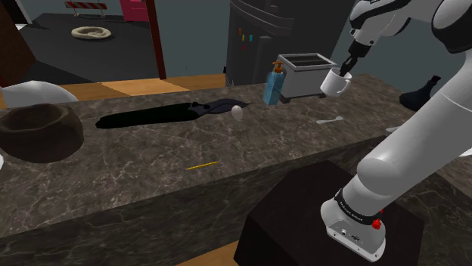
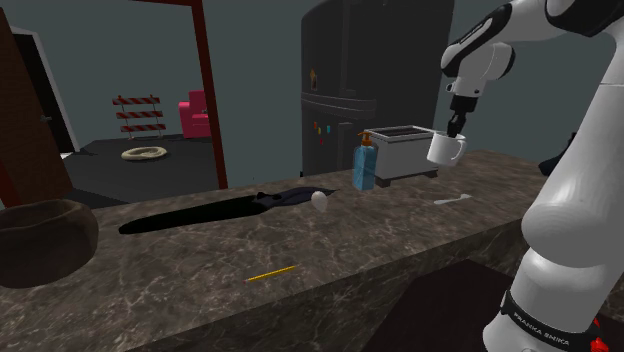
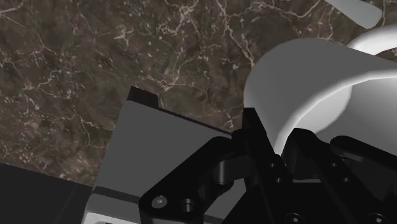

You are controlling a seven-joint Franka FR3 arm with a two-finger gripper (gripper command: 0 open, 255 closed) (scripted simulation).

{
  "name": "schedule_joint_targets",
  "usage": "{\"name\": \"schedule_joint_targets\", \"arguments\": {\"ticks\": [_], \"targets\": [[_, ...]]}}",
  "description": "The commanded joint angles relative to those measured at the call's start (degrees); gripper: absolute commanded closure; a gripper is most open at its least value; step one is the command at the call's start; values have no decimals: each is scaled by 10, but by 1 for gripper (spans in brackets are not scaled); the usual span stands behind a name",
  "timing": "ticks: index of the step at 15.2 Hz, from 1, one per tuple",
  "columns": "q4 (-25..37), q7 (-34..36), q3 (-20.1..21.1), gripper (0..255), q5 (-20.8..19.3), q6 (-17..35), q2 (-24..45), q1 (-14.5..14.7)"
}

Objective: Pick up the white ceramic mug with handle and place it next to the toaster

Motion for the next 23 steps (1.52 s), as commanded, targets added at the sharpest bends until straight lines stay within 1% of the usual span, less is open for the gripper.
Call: {"name": "schedule_joint_targets", "arguments": {"ticks": [1,11,21,23], "targets": [[-12,-5,-1,255,4,16,5,-1],[-61,-29,-4,255,31,88,37,-3],[-97,-64,-1,255,75,157,83,-8],[-97,-65,-1,255,76,159,84,-8]]}}
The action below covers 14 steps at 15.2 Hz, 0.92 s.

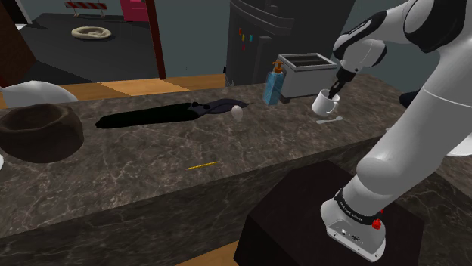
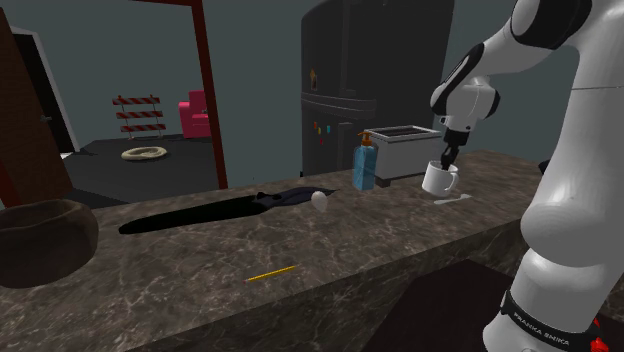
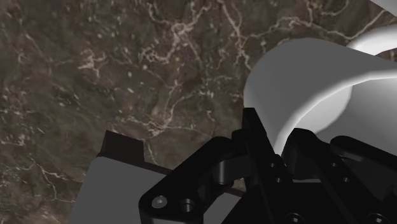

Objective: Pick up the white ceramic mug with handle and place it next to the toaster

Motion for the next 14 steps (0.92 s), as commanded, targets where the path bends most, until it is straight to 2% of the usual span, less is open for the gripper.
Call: {"name": "schedule_joint_targets", "arguments": {"ticks": [1,6,7,12,14], "targets": [[-1,-2,0,255,2,3,2,-1],[-1,-2,0,255,2,3,2,-1],[-1,-2,0,0,2,3,2,-1],[-1,-2,0,0,2,3,2,-1],[14,15,-5,0,-23,-31,-24,2]]}}
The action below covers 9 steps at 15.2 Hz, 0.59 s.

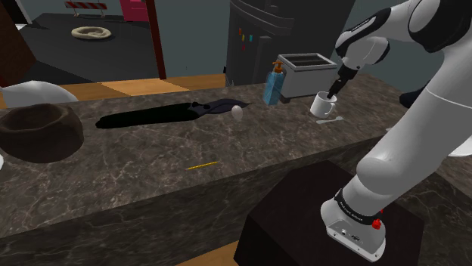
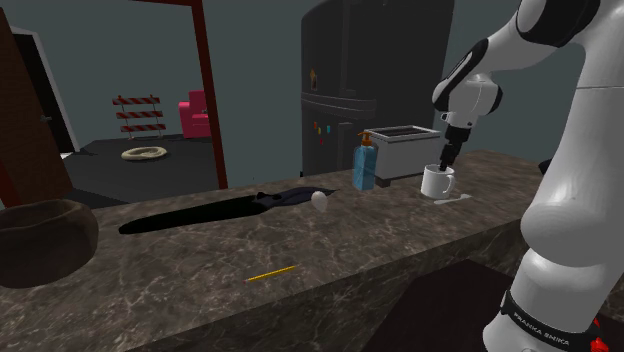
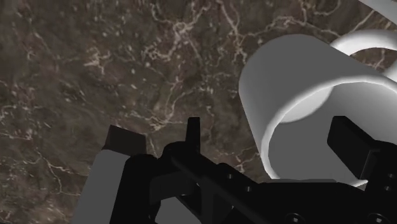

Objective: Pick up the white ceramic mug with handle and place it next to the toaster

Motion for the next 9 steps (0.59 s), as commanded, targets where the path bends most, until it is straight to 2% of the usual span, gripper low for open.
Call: {"name": "schedule_joint_targets", "arguments": {"ticks": [1,2,9], "targets": [[17,14,-3,0,-21,-33,-22,1],[25,20,-4,0,-29,-47,-30,2],[25,20,-3,0,-29,-47,-30,1]]}}
